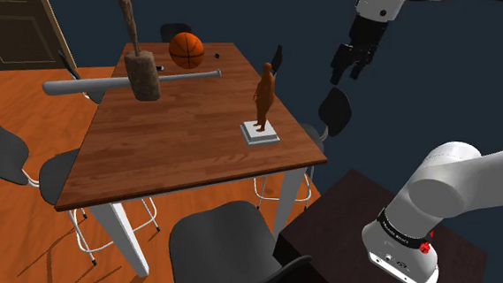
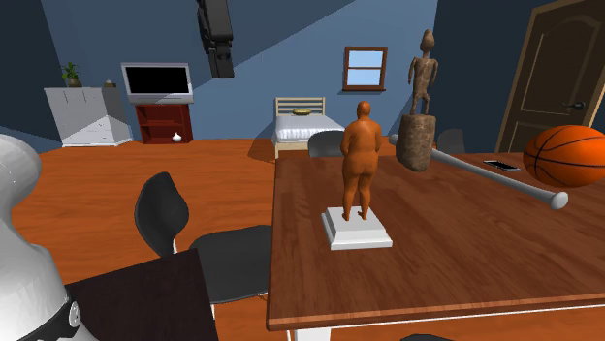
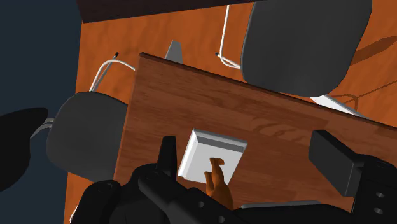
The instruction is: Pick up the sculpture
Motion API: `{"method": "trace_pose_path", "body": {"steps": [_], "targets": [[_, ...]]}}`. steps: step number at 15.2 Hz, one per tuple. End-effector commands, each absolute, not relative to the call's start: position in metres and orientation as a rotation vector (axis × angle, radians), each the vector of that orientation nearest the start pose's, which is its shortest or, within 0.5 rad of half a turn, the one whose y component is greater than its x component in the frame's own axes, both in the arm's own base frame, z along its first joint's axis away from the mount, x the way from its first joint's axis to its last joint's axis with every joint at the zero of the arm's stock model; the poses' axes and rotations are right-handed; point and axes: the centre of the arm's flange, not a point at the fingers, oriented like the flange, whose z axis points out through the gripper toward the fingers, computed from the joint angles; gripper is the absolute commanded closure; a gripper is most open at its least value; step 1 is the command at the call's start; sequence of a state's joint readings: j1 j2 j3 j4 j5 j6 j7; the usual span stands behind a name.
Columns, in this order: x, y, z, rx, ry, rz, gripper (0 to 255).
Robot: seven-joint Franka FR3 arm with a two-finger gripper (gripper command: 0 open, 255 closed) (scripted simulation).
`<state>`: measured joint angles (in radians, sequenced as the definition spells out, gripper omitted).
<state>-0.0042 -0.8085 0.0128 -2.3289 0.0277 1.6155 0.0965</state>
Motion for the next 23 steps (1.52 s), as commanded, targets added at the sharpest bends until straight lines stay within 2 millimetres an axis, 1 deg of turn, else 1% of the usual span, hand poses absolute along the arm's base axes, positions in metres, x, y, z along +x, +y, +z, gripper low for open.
{"method": "trace_pose_path", "body": {"steps": [1, 12, 23], "targets": [[0.306, 0.007, 0.614, -3.112, 0.142, -0.147, 0], [0.453, 0.015, 0.596, -3.225, 0.006, -0.118, 0], [0.598, 0.032, 0.572, -3.332, -0.14, -0.088, 0]]}}
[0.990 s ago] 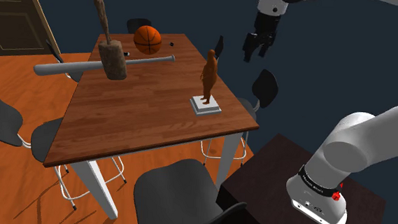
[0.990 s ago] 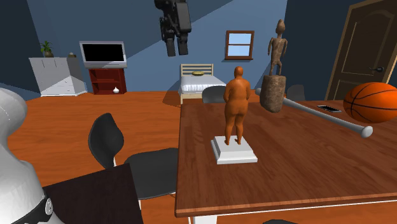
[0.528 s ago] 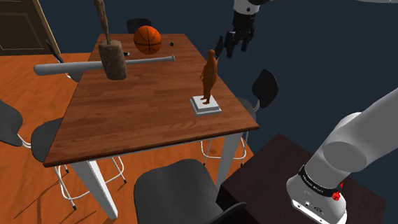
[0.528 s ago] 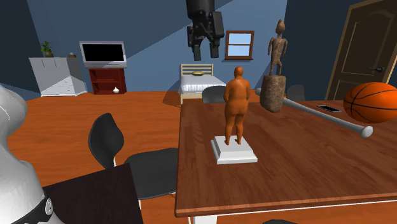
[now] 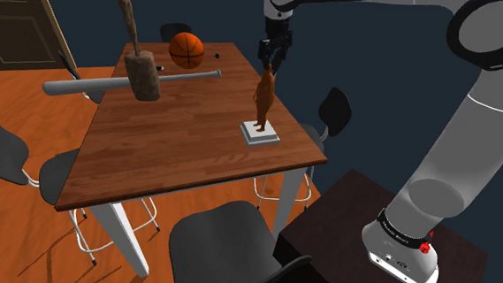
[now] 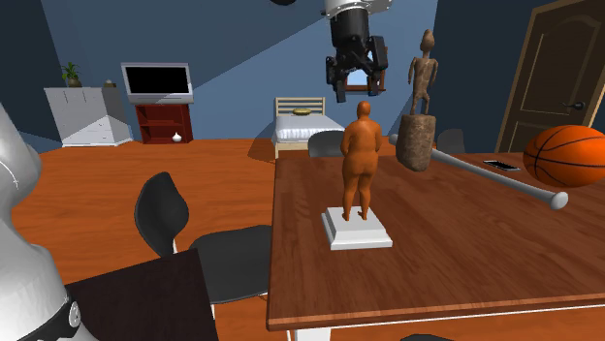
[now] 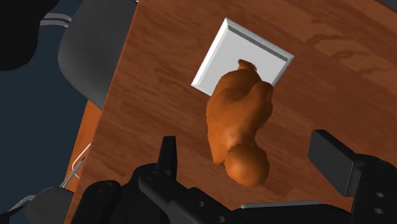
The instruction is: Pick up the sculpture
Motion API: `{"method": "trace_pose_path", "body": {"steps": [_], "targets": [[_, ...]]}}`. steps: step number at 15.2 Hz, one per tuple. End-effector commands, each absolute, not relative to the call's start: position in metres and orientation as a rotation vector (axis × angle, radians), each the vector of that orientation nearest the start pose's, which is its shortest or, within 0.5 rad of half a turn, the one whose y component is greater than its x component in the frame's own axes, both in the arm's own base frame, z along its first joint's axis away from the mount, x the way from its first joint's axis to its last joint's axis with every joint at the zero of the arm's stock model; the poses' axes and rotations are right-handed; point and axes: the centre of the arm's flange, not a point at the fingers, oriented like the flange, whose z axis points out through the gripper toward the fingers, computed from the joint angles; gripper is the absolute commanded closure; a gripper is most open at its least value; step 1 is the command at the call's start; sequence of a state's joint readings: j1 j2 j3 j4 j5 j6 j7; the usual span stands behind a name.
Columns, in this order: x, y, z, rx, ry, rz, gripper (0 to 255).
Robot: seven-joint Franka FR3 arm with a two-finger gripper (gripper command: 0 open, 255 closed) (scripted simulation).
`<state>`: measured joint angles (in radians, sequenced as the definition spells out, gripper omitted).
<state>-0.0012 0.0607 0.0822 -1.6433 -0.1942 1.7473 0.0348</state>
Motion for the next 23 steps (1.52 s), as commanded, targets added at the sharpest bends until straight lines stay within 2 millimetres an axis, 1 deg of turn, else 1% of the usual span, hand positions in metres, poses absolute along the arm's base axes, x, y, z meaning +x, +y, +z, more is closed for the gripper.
{"method": "trace_pose_path", "body": {"steps": [1, 2, 9, 11, 12, 21, 23], "targets": [[0.611, 0.034, 0.57, -3.341, -0.154, -0.085, 0], [0.618, 0.035, 0.568, -3.346, -0.161, -0.083, 0], [0.618, 0.035, 0.531, -3.346, -0.161, -0.083, 0], [0.618, 0.035, 0.528, -3.346, -0.161, -0.083, 0], [0.619, 0.035, 0.528, -3.346, -0.161, -0.083, 255], [0.618, 0.035, 0.528, -3.346, -0.161, -0.083, 255], [0.618, 0.035, 0.539, -3.346, -0.161, -0.083, 255]]}}
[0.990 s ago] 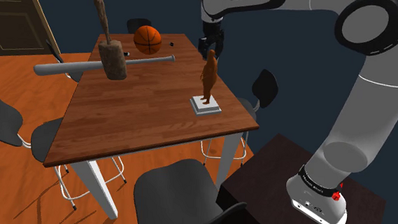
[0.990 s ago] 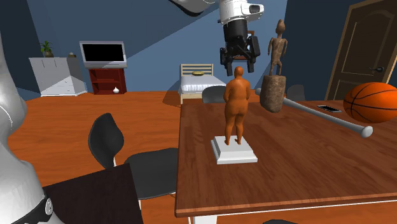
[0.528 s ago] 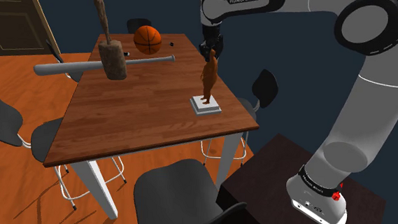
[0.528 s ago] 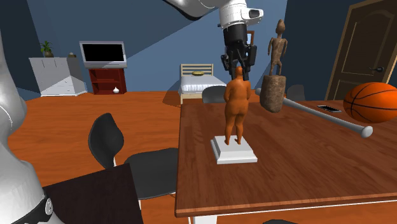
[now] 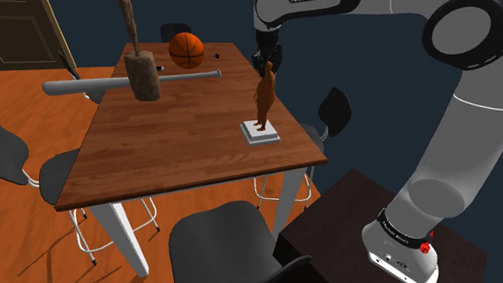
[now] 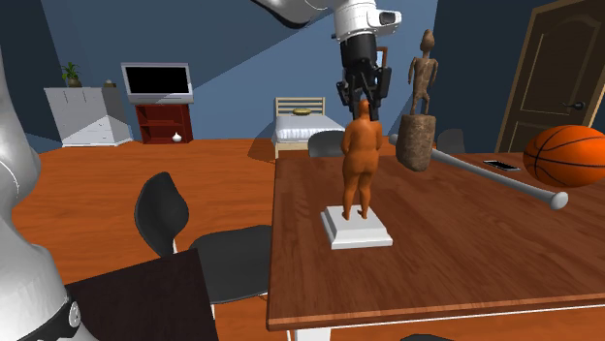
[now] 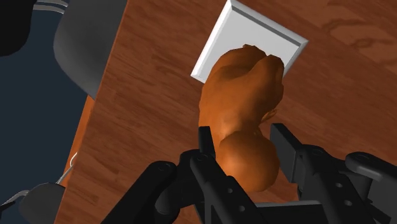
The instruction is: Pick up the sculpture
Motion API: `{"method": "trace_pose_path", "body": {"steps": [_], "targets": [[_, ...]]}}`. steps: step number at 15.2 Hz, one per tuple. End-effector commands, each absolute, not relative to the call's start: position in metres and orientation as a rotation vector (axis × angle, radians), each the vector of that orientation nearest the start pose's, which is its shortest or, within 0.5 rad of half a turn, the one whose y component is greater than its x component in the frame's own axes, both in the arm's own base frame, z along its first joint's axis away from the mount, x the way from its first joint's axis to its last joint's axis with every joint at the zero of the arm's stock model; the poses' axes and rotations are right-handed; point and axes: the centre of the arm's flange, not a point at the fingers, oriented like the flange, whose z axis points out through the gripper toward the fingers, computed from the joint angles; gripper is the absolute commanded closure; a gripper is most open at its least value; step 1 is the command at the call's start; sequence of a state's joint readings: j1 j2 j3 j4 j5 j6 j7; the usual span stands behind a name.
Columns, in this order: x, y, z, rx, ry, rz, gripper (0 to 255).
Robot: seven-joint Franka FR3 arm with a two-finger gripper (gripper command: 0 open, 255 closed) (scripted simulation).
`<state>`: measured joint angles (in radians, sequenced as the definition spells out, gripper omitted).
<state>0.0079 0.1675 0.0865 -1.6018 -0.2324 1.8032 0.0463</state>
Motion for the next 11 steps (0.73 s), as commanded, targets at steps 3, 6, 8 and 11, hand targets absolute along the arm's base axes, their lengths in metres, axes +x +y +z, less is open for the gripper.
{"method": "trace_pose_path", "body": {"steps": [3, 6, 8, 11], "targets": [[0.618, 0.035, 0.555, -3.346, -0.161, -0.083, 255], [0.618, 0.035, 0.57, -3.346, -0.161, -0.083, 255], [0.618, 0.035, 0.581, -3.346, -0.161, -0.083, 255], [0.618, 0.035, 0.597, -3.346, -0.161, -0.083, 255]]}}
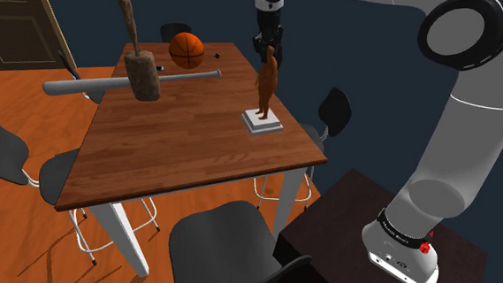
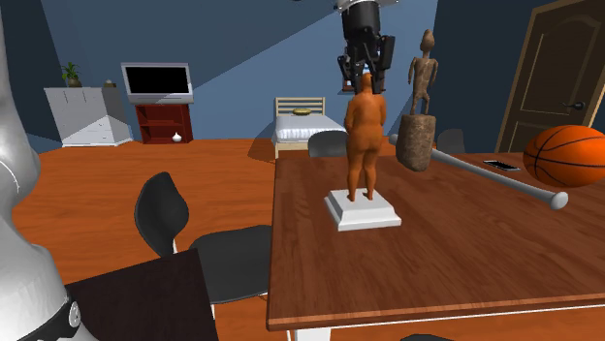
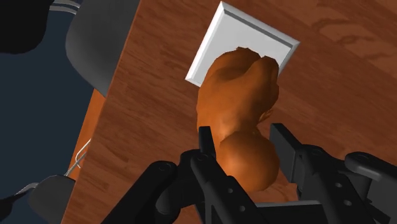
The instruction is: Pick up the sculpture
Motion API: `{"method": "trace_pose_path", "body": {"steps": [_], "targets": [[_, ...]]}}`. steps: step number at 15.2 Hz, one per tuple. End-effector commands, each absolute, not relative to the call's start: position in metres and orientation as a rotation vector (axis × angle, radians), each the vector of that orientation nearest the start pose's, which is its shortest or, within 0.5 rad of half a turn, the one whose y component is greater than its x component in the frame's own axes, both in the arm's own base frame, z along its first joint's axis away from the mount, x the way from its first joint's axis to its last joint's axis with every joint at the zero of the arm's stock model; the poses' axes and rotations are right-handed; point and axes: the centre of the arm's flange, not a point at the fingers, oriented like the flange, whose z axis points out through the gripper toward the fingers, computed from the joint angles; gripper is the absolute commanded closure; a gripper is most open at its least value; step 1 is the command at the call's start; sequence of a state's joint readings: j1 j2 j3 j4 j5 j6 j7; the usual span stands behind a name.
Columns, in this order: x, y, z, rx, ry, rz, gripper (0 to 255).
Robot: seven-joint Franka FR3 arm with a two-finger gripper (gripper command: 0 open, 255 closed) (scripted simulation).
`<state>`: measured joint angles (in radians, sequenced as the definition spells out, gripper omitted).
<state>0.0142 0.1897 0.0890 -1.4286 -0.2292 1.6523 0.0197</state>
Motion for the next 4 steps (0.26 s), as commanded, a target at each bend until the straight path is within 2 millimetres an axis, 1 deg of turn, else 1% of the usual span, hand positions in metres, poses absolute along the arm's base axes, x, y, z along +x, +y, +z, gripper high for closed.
{"method": "trace_pose_path", "body": {"steps": [1, 2, 4], "targets": [[0.6182, 0.0354, 0.6022, -3.346, -0.161, -0.083, 255], [0.6182, 0.0354, 0.6074, -3.346, -0.161, -0.083, 255], [0.6182, 0.0354, 0.6082, -3.346, -0.161, -0.083, 255]]}}
